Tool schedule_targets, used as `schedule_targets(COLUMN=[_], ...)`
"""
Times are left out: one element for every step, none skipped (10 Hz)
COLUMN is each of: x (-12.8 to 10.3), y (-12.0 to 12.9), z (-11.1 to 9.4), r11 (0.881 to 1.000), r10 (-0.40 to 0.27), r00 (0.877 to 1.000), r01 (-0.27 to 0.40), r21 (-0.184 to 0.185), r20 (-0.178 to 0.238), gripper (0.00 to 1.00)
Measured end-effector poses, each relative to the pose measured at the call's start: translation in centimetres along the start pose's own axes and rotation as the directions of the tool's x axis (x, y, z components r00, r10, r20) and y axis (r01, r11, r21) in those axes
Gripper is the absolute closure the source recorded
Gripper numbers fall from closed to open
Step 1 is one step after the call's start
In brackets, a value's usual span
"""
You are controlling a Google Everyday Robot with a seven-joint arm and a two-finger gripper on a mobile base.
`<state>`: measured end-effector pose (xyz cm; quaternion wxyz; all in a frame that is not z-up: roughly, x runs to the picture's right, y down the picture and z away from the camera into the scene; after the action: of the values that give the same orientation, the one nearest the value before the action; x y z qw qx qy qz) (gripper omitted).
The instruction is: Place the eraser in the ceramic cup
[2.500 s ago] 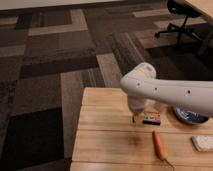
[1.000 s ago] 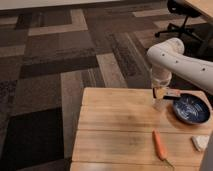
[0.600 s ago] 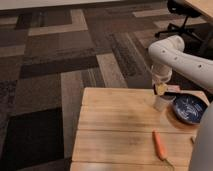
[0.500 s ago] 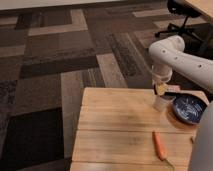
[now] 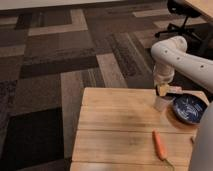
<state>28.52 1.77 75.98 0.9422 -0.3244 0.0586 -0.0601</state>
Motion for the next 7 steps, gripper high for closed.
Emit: schedule_targets(x=[0.04, 0.04, 0.03, 0.03, 0.04, 0.06, 0.06], y=[0.04, 0.04, 0.05, 0.05, 0.05, 0.06, 0.06], z=[0.15, 0.16, 0.17, 0.16, 0.17, 0.17, 0.17], r11=[1.0, 1.0, 1.0, 1.0, 1.0, 1.0, 1.0], r10=[0.002, 0.002, 0.002, 0.002, 0.002, 0.002, 0.002], r00=[1.0, 1.0, 1.0, 1.0, 1.0, 1.0, 1.0], r01=[-0.002, -0.002, -0.002, -0.002, -0.002, -0.002, -0.002], r21=[-0.002, -0.003, -0.003, -0.003, -0.003, -0.003, -0.003], r20=[0.002, 0.002, 0.002, 0.002, 0.002, 0.002, 0.002], gripper=[1.0, 1.0, 0.91, 0.8, 0.57, 0.48, 0.36])
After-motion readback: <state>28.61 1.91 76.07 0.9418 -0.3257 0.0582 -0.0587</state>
